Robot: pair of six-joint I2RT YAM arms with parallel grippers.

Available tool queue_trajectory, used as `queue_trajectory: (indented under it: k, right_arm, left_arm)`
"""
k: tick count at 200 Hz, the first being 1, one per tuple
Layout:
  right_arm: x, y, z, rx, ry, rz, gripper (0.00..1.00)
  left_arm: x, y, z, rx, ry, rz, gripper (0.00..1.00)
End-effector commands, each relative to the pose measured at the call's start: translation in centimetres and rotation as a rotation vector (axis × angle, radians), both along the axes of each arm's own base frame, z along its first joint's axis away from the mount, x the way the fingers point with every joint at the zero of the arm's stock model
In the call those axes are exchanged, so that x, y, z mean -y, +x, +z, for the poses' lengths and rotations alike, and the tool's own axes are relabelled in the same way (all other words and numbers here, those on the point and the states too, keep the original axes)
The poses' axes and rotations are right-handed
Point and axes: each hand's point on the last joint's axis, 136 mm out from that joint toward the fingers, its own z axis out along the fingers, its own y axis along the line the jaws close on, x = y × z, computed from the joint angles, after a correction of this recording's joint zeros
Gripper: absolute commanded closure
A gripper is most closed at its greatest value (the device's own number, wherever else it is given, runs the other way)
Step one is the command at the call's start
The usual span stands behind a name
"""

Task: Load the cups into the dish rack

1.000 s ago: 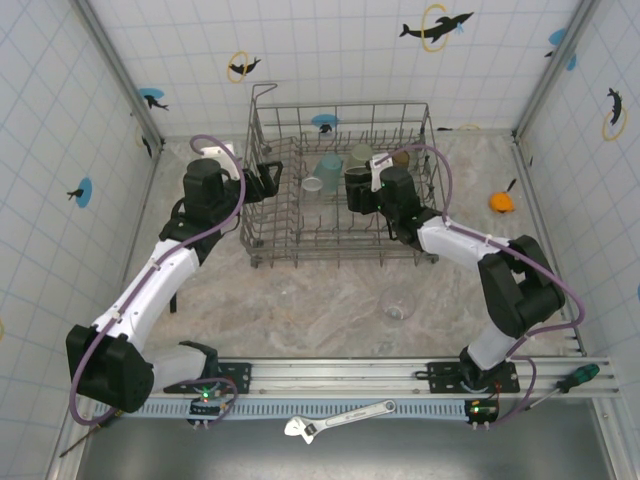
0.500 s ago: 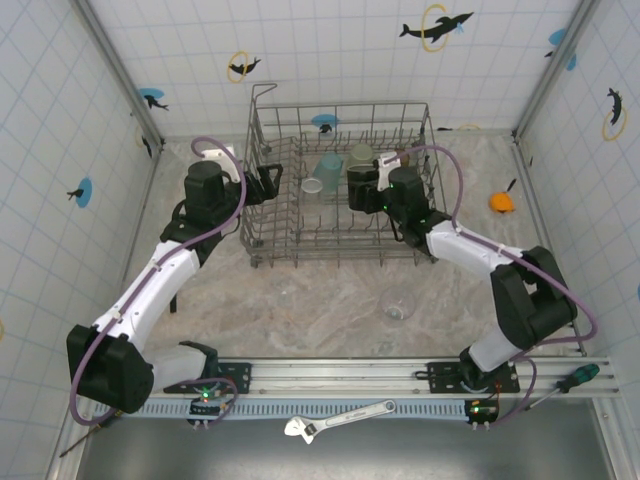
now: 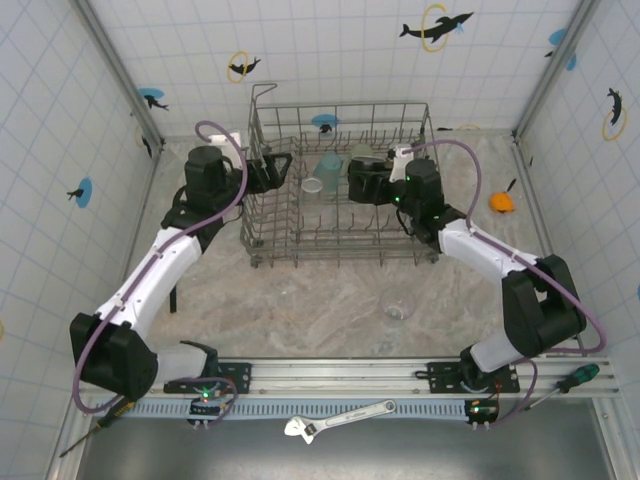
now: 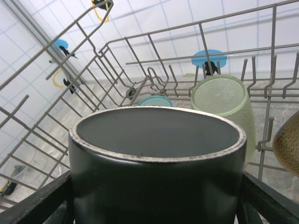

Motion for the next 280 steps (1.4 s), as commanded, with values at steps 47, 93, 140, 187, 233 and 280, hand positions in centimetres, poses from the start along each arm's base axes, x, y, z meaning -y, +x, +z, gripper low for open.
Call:
queue_trajectory:
  k: [47, 93, 140, 187, 233, 280]
  right_arm:
    - [-2.0, 0.6, 5.3, 0.246, 0.107, 0.141, 1.0]
    - [-2.6, 1.5, 3.6, 0.318, 0.026, 0.178, 1.0]
    - [-3.0, 1.8, 3.0, 0.391, 0.007, 0.201, 1.0]
    - [-2.8, 1.4, 0.0, 0.412, -0.075, 0.217, 1.0]
    - [-2.1, 1.5, -2.7, 0.378, -0.125, 0.202, 1.0]
    - [-2.5, 0.8, -3.7, 0.345, -0.161, 0.261, 0.79]
  left_arm:
    - [1.6, 1.3, 1.7, 0.008, -0.058, -0.053, 0.02]
    - [1.5, 1.8, 1.1, 0.005, -0.049, -0.04, 0.03]
    - [1.4, 1.8, 1.1, 0.011, -0.043, -0.028, 0.03]
    - [1.0, 1.6, 0.7, 0.014, -0.029, -0.015, 0.02]
    - [0.8, 1.4, 0.2, 0.009, -0.021, -0.008, 0.02]
    - [0.5, 1.2, 0.3, 0.015, -0.018, 0.001, 0.02]
